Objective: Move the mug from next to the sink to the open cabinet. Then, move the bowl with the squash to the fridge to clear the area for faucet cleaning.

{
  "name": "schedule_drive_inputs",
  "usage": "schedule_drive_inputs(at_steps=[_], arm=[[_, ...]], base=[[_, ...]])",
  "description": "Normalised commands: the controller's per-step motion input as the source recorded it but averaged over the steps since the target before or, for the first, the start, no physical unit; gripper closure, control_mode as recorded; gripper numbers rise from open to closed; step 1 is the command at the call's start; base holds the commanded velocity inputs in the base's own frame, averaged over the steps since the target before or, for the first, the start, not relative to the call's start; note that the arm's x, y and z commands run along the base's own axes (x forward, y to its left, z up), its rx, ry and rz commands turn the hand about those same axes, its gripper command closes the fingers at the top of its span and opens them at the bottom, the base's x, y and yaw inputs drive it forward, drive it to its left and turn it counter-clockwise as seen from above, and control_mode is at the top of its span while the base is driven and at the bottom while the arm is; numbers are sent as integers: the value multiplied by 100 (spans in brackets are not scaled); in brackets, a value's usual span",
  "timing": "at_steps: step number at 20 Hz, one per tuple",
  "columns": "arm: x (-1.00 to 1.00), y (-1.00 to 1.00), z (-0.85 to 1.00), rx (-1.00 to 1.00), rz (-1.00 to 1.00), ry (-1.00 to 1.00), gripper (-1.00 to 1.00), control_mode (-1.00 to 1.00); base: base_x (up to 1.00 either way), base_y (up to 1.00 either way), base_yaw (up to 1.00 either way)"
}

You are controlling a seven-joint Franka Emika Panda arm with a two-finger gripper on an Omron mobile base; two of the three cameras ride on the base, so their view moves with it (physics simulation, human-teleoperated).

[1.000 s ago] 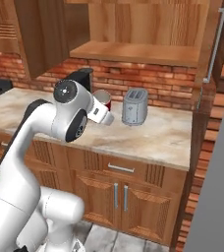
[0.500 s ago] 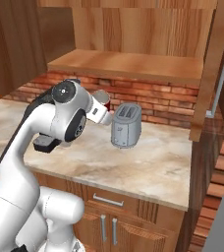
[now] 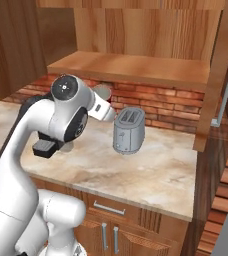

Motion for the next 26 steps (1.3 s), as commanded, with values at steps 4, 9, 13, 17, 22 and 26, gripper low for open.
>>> schedule_drive_inputs(at_steps=[4,9,13,17,22,26], arm=[[-11,-13,100,-7,14,-15,100,-100],[7,0,77,-11,12,-4,100,-100],[16,0,28,-14,1,2,100,-100],[11,0,-14,-9,-5,2,100,-100],[35,0,-7,-1,-4,0,100,-100],[79,0,-11,-1,-5,0,100,-100]], base=[[0,0,0],[0,0,0],[0,0,0],[0,0,0],[0,0,0],[0,0,0]])
